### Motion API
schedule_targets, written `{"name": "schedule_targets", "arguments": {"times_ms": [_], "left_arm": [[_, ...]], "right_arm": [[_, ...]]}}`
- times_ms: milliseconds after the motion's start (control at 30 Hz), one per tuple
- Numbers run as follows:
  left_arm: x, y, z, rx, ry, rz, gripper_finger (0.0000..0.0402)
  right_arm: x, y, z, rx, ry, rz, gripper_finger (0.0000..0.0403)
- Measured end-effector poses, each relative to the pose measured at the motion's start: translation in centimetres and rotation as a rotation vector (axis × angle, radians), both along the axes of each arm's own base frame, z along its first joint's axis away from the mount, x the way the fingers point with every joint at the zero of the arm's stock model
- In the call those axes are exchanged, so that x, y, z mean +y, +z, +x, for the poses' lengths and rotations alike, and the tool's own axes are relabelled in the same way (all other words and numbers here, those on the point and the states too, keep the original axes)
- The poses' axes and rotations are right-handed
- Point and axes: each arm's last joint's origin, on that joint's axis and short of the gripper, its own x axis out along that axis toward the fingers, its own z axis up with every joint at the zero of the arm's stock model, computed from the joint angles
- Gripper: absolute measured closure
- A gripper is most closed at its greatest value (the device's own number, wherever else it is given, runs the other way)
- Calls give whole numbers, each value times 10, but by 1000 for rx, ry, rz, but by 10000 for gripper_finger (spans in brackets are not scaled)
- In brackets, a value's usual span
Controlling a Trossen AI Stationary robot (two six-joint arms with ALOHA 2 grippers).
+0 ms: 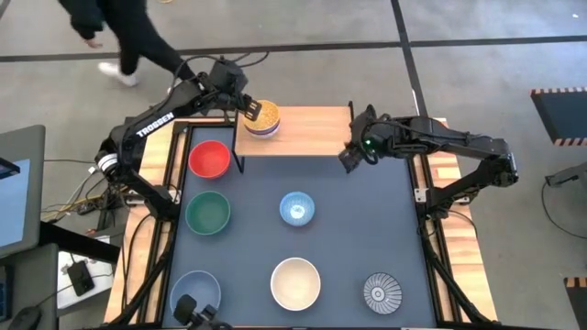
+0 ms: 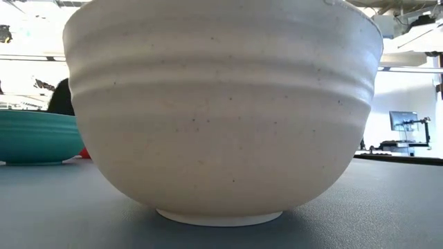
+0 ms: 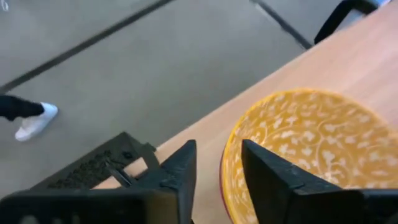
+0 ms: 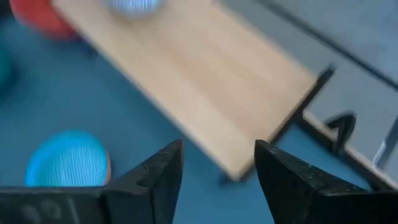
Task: Place and stack bowls onto a shelf
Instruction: Stack the blue patterned white bowl on the top of the yellow patterned bowl on the shelf
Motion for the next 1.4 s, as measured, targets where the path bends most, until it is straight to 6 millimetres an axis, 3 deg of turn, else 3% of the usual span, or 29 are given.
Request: {"name": "schedule_targets", "arguments": {"times_ms": [167,333,433,800,1067,1233,1400], "left_arm": [[-15,25,-5,-109,-45,48,263],[-44,42,7,-191,-159,116,267],[-63,43,18,-171,-196,144,271],[-135,36,64,-229,-346,115,274],[-190,22,78,-209,-307,66,274],[-220,10,92,-205,-353,39,274],[-235,-2,103,-171,-392,32,274]], "right_arm": [[-3,-52,-1,139,33,126,174],[5,-101,-10,133,95,333,185],[18,-120,-16,110,131,408,190],[70,-152,-43,268,300,499,194],[113,-179,-60,347,445,602,194],[149,-179,-71,344,581,647,194],[183,-181,-78,280,595,682,196]]}}
